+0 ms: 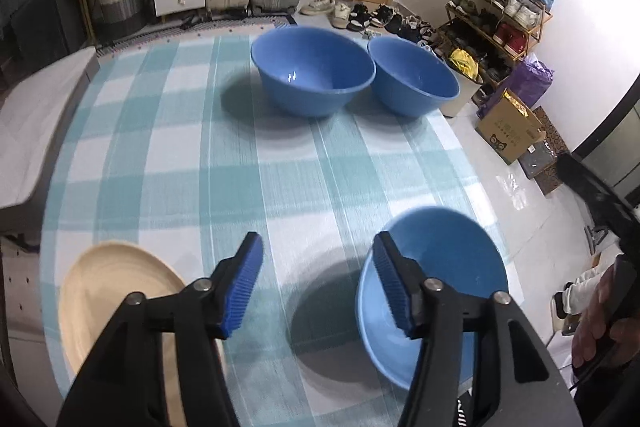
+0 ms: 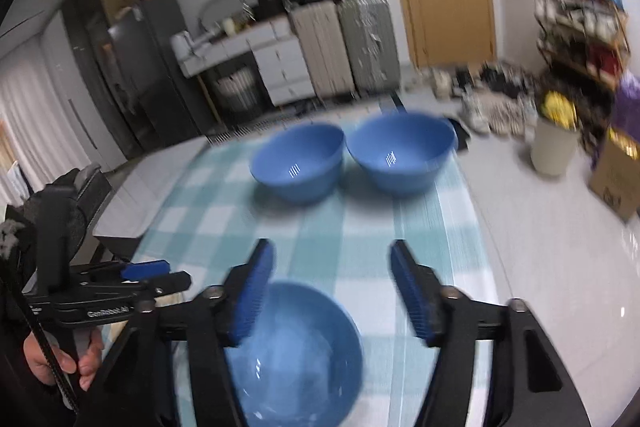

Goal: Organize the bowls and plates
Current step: 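Lower the blue bowl onto the table and open both tools, then move both tools to the two remaining blue bowls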

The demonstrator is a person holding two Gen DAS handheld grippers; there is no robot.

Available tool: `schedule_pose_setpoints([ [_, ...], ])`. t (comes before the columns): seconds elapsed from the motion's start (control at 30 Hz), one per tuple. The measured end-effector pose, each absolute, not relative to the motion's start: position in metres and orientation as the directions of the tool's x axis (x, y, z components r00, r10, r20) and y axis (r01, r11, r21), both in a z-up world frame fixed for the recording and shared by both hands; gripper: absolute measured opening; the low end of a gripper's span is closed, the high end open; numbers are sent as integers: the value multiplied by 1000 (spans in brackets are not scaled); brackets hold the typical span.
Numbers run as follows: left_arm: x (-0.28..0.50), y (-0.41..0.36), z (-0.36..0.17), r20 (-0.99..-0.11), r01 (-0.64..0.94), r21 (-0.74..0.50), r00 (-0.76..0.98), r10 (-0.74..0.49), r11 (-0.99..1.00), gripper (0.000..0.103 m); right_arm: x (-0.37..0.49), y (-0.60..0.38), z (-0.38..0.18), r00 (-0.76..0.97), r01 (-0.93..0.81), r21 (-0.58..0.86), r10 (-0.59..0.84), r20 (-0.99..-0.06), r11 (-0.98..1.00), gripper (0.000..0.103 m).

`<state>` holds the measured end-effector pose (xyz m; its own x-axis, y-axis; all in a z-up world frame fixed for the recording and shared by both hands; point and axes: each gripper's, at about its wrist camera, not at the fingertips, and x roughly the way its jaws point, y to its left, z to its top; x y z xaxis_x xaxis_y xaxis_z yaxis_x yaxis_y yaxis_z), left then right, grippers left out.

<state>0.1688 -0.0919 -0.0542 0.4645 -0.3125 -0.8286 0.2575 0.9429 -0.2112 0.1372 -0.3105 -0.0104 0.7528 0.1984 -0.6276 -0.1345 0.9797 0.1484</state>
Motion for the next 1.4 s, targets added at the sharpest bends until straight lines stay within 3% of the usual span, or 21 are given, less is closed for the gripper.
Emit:
schedule_pose_setpoints([
  [0.07, 173, -92, -46, -815, 255, -191, 497, -298, 948, 87, 140, -300, 2, 781, -148, 91, 173, -600, 985, 88],
  [0.1, 174, -92, -42, -803, 255, -186, 517, -297, 949, 89, 143, -294, 8, 789, -156, 64, 163, -592, 986, 90],
  [0.27, 190, -91, -25, -763, 262, -159, 579, -287, 952, 90, 167, -271, 31, 801, -215, 6, 180, -571, 977, 95],
  [0.77, 274, -90, -25, -812, 203, -95, 551, -194, 975, 90, 293, -263, 67, 754, -197, 173, 261, -603, 965, 96],
  [0.87, 296, -84, -25, -817, 185, -131, 537, -212, 974, 90, 317, -266, 67, 760, -200, 193, 276, -589, 961, 96],
  [1.4, 387, -97, -91, -894, 152, -139, 406, -190, 979, 90, 412, -269, -36, 593, -137, 217, 255, -764, 967, 96],
])
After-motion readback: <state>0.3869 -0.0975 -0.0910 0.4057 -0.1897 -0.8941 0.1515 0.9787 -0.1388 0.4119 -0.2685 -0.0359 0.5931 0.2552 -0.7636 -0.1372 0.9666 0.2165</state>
